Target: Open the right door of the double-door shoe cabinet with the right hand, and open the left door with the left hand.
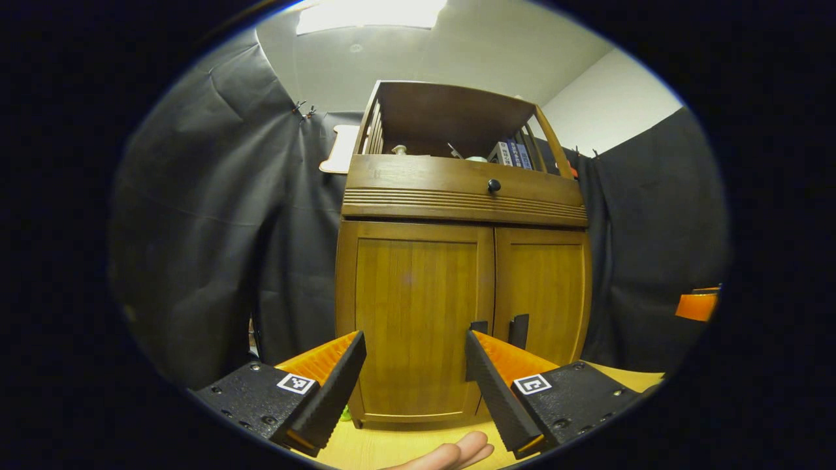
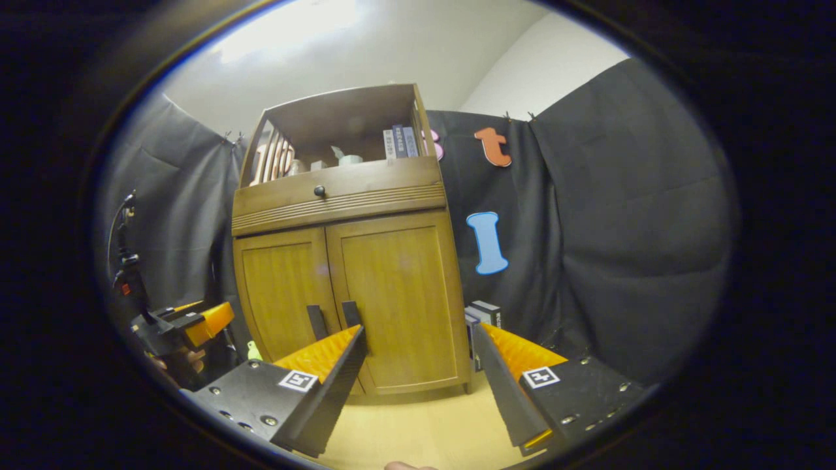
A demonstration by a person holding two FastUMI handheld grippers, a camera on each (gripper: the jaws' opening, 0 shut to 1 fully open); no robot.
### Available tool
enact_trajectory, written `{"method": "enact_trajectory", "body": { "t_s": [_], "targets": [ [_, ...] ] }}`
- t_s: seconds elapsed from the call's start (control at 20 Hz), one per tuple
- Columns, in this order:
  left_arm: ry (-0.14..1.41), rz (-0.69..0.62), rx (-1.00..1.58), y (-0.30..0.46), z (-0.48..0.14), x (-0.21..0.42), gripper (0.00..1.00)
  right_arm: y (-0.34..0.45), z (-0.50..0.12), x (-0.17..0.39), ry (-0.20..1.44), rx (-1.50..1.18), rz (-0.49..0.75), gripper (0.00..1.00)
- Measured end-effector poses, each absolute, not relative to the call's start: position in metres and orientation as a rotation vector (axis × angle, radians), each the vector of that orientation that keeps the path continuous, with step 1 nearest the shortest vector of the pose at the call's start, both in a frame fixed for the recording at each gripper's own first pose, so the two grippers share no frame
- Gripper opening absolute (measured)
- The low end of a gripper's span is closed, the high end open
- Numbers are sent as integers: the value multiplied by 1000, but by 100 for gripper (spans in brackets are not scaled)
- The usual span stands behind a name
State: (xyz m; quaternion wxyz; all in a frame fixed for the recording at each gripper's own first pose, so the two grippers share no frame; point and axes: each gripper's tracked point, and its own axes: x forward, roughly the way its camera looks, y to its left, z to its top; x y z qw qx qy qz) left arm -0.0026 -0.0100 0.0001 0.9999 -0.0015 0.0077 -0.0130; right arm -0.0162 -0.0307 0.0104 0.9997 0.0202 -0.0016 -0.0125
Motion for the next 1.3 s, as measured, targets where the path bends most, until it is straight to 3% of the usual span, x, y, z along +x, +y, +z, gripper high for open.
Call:
{"method": "enact_trajectory", "body": {
  "t_s": [0.1,0.15,0.45,0.5,0.55,0.7,0.75,0.9,0.95,1.0,1.1,1.15,1.3],
  "targets": [
    [11,-19,-3,-7,1,-2,95,-30,12,-17,-11,23,-30,96],
    [8,-5,4,-4,2,-3,90,-28,13,-16,-14,19,-25,98],
    [6,4,13,0,2,-1,90,-16,12,6,-10,-23,0,98],
    [5,0,11,-2,2,-1,95,-15,10,15,-6,-36,1,99],
    [4,-1,11,-2,3,-2,90,-11,8,23,-2,-45,11,98],
    [-4,3,13,0,4,-1,90,4,3,50,16,-57,35,96],
    [-3,3,11,1,5,-1,94,7,-1,61,23,-61,35,96],
    [3,10,-5,4,4,2,94,30,-14,93,62,-84,78,98],
    [6,13,-13,6,5,2,90,39,-19,103,78,-94,92,98],
    [6,16,-21,9,5,3,94,49,-23,113,87,-105,111,96],
    [9,27,-31,15,6,4,90,67,-26,135,88,-125,121,99],
    [6,27,-31,17,7,5,95,74,-25,145,82,-132,114,98],
    [12,30,-46,22,8,7,90,102,-38,176,96,-133,131,97]
  ]
}}
